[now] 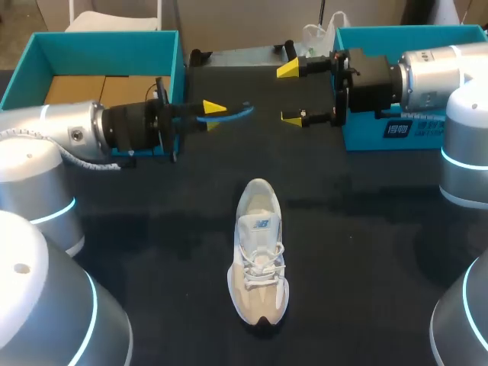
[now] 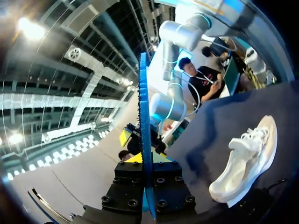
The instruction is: Take the shoe out of the shoebox, open the shoe tongue, remove and reinsert the insole, then place the shoe into the shoebox
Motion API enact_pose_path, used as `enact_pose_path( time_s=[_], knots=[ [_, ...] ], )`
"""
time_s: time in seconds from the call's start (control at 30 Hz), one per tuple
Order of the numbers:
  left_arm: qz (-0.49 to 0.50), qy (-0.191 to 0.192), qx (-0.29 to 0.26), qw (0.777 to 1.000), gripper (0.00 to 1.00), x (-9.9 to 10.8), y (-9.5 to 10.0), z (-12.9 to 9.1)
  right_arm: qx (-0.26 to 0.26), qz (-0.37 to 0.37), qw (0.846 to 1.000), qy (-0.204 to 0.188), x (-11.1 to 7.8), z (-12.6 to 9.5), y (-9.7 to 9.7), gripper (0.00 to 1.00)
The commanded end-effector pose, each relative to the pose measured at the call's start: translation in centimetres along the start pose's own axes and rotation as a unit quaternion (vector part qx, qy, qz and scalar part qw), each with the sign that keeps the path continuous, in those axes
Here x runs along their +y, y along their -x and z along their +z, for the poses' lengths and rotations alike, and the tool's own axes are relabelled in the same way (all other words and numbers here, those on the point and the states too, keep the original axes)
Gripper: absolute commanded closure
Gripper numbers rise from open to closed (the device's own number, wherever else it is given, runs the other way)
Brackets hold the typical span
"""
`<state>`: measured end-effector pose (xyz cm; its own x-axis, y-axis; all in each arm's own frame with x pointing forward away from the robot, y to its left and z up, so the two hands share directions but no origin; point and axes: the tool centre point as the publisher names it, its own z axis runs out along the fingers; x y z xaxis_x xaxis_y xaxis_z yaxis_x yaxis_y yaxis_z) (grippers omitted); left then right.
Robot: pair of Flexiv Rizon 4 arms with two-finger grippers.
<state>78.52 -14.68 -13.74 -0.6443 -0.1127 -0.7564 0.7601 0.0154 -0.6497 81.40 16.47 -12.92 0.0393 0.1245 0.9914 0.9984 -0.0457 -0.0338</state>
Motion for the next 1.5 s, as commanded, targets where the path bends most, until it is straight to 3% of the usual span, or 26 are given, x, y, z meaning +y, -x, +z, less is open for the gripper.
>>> enact_pose_path(
  time_s=[0.03,0.33,0.4,0.43,0.47,0.5,0.53,0.6,0.63,0.7,0.73,0.77,0.8,0.83,0.87,1.23,1.3,1.5],
  knots=[
    [-0.323,0.033,0.041,0.945,1.00,-0.7,0.2,0.0,-0.002,0.000,1.000,0.001,0.0,0.1,-0.1,0.00],
    [-0.323,0.033,0.041,0.945,1.00,-0.7,0.2,0.0,-0.002,0.000,1.000,0.001,0.0,0.1,-0.1,0.00],
    [-0.383,0.036,0.037,0.922,1.00,-0.5,0.4,-0.1,-0.002,0.000,1.000,0.001,0.0,0.1,-0.1,0.00],
    [-0.383,0.036,0.037,0.922,1.00,-0.5,0.4,-0.1,-0.002,0.000,1.000,0.001,0.0,0.1,-0.1,0.00],
    [-0.457,0.038,0.036,0.888,1.00,-0.5,0.8,-0.3,-0.002,0.000,1.000,0.001,0.0,0.1,-0.1,0.00],
    [-0.457,0.038,0.036,0.888,1.00,-0.5,0.8,-0.3,-0.002,0.000,1.000,0.001,0.0,0.1,-0.1,0.00],
    [-0.513,0.045,0.033,0.856,1.00,-0.4,1.0,-0.5,-0.002,0.000,1.000,0.001,0.0,0.1,-0.1,0.00],
    [-0.528,0.046,0.033,0.847,1.00,-0.3,1.1,-0.5,-0.002,0.000,1.000,0.001,0.0,0.1,-0.1,0.00],
    [-0.585,0.059,0.027,0.809,1.00,-0.2,1.2,-0.5,-0.002,0.000,1.000,0.001,0.0,0.1,-0.1,0.00],
    [-0.630,0.050,0.019,0.775,1.00,-0.1,1.3,-0.6,-0.002,0.000,1.000,0.001,0.0,0.1,-0.1,0.00],
    [-0.670,0.046,0.018,0.741,1.00,-0.2,1.3,-0.8,-0.002,0.000,1.000,0.001,0.0,0.1,-0.1,0.00],
    [-0.687,0.045,0.018,0.725,1.00,-0.2,1.3,-0.8,-0.002,0.000,1.000,0.001,0.0,0.1,-0.1,0.00],
    [-0.687,0.045,0.018,0.725,1.00,-0.2,1.3,-0.8,-0.002,0.000,1.000,0.001,0.0,0.1,-0.1,0.00],
    [-0.758,0.037,0.029,0.650,1.00,-0.4,1.5,-0.9,-0.002,0.000,1.000,0.001,0.0,0.1,-0.1,0.00],
    [-0.768,0.038,0.043,0.638,1.00,-0.6,1.6,-0.9,-0.002,0.000,1.000,0.001,0.0,0.1,-0.1,0.00],
    [-0.768,0.038,0.043,0.638,1.00,-0.6,1.6,-0.9,-0.002,0.000,1.000,0.001,0.0,0.1,-0.1,0.00],
    [-0.787,0.041,0.041,0.614,1.00,-0.1,1.0,-0.9,-0.002,0.000,1.000,0.001,0.0,0.1,-0.1,0.00],
    [-0.863,0.031,0.028,0.504,1.00,1.0,0.1,-0.9,-0.002,0.000,1.000,0.001,0.0,0.1,-0.1,0.00]
  ],
)
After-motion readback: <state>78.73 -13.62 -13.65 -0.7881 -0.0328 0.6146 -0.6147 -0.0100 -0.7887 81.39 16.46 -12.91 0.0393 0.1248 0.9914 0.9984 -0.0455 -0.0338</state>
